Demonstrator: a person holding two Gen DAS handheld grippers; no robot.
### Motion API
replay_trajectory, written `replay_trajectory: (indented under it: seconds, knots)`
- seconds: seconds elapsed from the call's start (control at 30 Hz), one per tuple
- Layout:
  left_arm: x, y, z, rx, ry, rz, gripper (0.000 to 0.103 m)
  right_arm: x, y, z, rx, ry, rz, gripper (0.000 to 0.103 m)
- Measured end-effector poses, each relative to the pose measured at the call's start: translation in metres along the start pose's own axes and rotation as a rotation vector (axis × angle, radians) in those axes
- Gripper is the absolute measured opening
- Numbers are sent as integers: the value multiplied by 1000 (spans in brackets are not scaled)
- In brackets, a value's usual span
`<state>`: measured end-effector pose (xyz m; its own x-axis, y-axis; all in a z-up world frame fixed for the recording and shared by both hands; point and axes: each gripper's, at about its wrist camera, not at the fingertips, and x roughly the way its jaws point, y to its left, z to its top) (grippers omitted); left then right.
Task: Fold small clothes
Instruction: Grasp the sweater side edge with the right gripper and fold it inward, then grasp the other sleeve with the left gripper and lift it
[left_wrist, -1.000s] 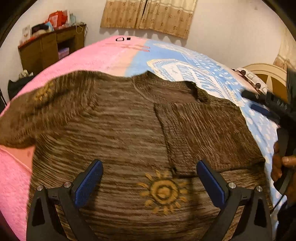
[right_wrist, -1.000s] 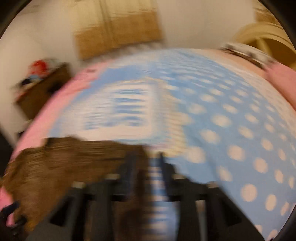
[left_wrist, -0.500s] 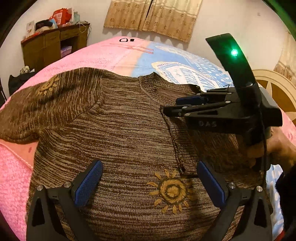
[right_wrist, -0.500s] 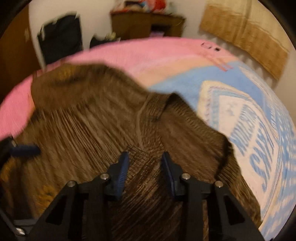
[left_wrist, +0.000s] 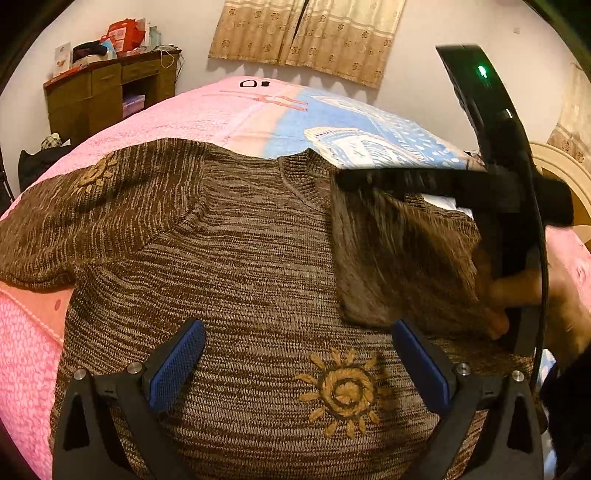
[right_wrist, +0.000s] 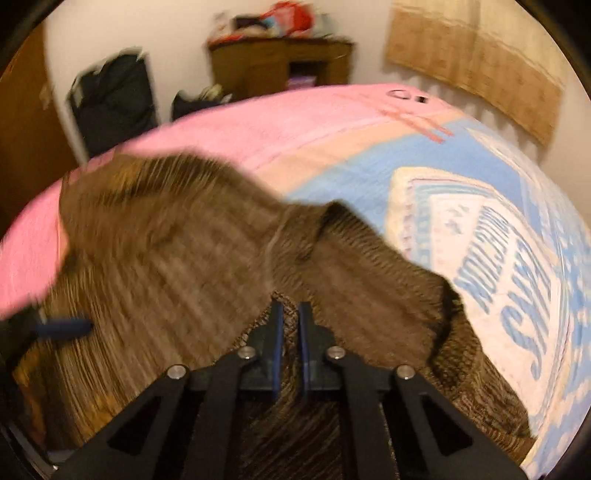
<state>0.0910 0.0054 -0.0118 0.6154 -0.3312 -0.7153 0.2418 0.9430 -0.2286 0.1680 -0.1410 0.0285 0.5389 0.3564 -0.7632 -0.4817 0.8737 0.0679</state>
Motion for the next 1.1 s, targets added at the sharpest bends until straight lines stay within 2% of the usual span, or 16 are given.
replay_trajectory:
  seconds: [0.1, 0.17, 0.23, 0.27, 0.33, 0.37, 0.4, 0.47, 0.63, 0.7, 0.77, 0.87, 0.97, 1.03, 1.07, 1.1]
  knots:
    - [1, -2, 0, 13, 0, 9, 102, 4, -4, 9, 62, -48, 17, 11]
    - [1, -2, 0, 13, 0, 12, 102, 18, -4, 13, 68, -29, 31, 11]
    - [2, -2, 0, 18, 5, 17, 102, 41, 2, 12, 55, 22, -16, 16]
    - [2, -3, 0, 22, 6, 18, 102, 46, 2, 11, 61, 38, -42, 20]
    - [1, -4, 3, 28, 4, 16, 102, 35, -4, 14, 94, 0, -83, 36]
    - [0, -3, 5, 29, -1, 17, 102, 18, -9, 13, 128, -67, -119, 47]
    - [-3, -3, 7, 29, -10, 19, 102, 2, -14, 11, 153, -118, -138, 48]
    - [-6, -3, 13, 30, -29, 24, 102, -33, -29, -1, 204, -176, -159, 47]
    - [16, -23, 31, 89, -28, 77, 102, -71, -75, -47, 282, -123, -303, 37]
    - [36, -33, 34, 133, 0, 163, 102, -72, -107, -75, 399, -68, -289, 34]
    - [54, -35, 37, 143, 76, 196, 102, -61, -136, -95, 469, 15, -333, 32]
    - [56, -29, 44, 97, 82, 195, 102, -66, -150, -102, 546, -61, -282, 34]
    - [40, -22, 43, 91, 76, 192, 102, -57, -134, -87, 463, -15, -416, 39]
    - [17, -14, 39, 107, 33, 178, 102, -58, -121, -80, 403, 5, -539, 51]
    - [5, -8, 36, 108, 6, 178, 102, -73, -112, -83, 367, -32, -623, 52]
    - [-8, 2, 34, 94, -23, 183, 102, -84, -103, -85, 352, -75, -653, 54]
